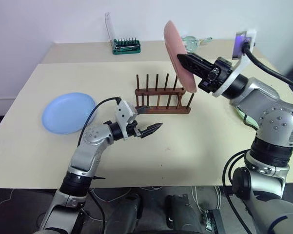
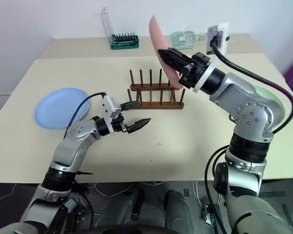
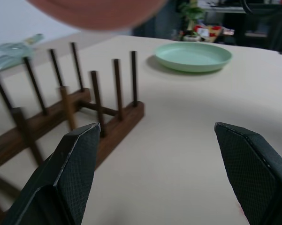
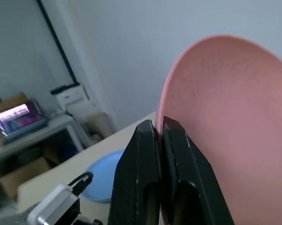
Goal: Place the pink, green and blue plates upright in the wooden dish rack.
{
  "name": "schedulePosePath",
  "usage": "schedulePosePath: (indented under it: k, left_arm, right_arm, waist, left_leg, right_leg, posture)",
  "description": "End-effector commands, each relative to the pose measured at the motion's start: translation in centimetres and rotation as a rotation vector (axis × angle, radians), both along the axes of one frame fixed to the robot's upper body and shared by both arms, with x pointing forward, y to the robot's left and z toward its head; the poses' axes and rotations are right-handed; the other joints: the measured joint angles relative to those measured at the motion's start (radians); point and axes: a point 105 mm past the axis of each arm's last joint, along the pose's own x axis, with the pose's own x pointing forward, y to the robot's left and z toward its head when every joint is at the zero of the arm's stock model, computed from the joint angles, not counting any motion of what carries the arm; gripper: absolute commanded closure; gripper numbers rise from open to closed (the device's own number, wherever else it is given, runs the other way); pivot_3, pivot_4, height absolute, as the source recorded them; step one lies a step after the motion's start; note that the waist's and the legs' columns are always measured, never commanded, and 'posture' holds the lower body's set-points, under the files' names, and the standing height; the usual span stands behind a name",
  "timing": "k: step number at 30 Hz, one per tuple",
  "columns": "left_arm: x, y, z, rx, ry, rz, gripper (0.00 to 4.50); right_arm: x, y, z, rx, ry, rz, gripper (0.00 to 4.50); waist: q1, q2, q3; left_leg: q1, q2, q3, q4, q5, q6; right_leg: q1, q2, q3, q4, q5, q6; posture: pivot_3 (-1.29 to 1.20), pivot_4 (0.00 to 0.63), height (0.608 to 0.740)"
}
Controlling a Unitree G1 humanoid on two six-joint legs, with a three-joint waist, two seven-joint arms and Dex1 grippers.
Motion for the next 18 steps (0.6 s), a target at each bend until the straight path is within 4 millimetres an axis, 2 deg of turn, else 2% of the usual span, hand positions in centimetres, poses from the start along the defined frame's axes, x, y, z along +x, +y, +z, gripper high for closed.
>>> schedulePosePath:
  k: [1,9,14,18]
  left_arm:
    - [-0.8,0.5,1.3,-0.033,-0.039,0.015,0.48]
    - [-1.6,1.0,1.2,-0.038,-0.027,0.054,0.48]
    - [-1.7,1.0,1.3,-0.032,-0.027,0.059,0.48]
    - [-1.8,1.0,1.3,-0.027,-0.026,0.056,0.48]
  right_arm:
    - [1.1,-0.9,1.6,0.123,0.043,-0.007,4.45]
    - [4.2,-1.7,0.5,0.212,0.171,-0.098,4.45]
    - [6.0,-2.9,0.4,0.350,0.266,-0.151,4.45]
    - [6.0,-3.1,0.8,0.418,0.298,-0.122,4.45]
  waist:
    - [0.001,0.000,0.000]
    - [-0.014,0.001,0.000]
    - [-0.020,0.001,-0.001]
    - [-0.020,0.002,-0.001]
  left_leg:
    - [0.000,0.000,0.000,0.000,0.000,0.000]
    - [0.000,0.000,0.000,-0.001,0.000,-0.001]
    - [0.000,0.000,0.000,-0.001,0.000,-0.001]
    - [0.000,0.000,0.000,-0.001,0.000,-0.001]
  right_leg:
    - [0.000,0.000,0.000,0.000,0.000,0.000]
    - [-0.001,0.000,0.000,0.001,0.000,0.000]
    - [-0.001,0.001,0.000,0.001,0.000,0.000]
    - [-0.001,0.001,0.000,0.001,0.000,0.000]
  posture:
    - [0.00,0.150,0.740]
    - [0.00,0.150,0.740]
    - [0.00,0.150,0.740]
    - [0.00,0.150,0.740]
